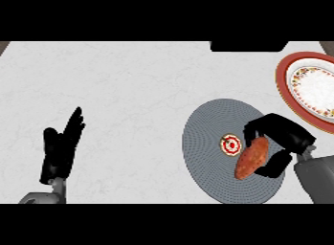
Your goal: Pick the sweet potato from the placemat and place it in the plate
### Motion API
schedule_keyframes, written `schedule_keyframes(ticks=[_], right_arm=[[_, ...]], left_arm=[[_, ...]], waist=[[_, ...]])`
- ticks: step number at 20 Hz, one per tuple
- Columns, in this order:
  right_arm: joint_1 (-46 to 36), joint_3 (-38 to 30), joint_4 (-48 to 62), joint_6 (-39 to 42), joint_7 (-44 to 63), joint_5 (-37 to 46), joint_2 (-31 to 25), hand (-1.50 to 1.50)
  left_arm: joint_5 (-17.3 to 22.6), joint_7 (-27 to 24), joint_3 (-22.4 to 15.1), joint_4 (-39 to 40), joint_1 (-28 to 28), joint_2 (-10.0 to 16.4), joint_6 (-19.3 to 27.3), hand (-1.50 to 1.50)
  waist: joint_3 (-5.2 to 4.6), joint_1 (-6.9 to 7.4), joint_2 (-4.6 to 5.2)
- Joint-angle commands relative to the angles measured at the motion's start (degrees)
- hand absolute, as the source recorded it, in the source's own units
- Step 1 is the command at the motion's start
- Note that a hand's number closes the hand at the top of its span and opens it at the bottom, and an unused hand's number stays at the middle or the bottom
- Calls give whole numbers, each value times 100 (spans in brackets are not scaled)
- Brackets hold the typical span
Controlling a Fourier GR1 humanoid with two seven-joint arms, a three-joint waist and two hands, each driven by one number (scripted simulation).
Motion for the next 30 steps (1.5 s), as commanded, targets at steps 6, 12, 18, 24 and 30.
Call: schedule_keyframes(ticks=[6,12,18,24,30], right_arm=[[-1602,-1093,1482,-1262,2005,521,673,150],[-1985,-1257,1418,-2331,2242,1032,494,150],[-1920,-1662,333,-3018,2648,1015,439,150],[-2137,-2094,338,-3361,3238,1211,219,150],[-2300,-2876,1499,-3356,2542,723,-600,150]], left_arm=[[35,-104,28,31,-97,3,-141,0],[-142,301,-56,-63,-326,-134,72,0],[-93,216,1,-170,61,4,-82,0],[-139,-187,104,279,-104,-205,26,0],[-43,-335,229,-29,340,34,-266,0]], waist=[[2,199,65],[4,32,14],[1,-64,-35],[0,-24,6],[4,30,17]])
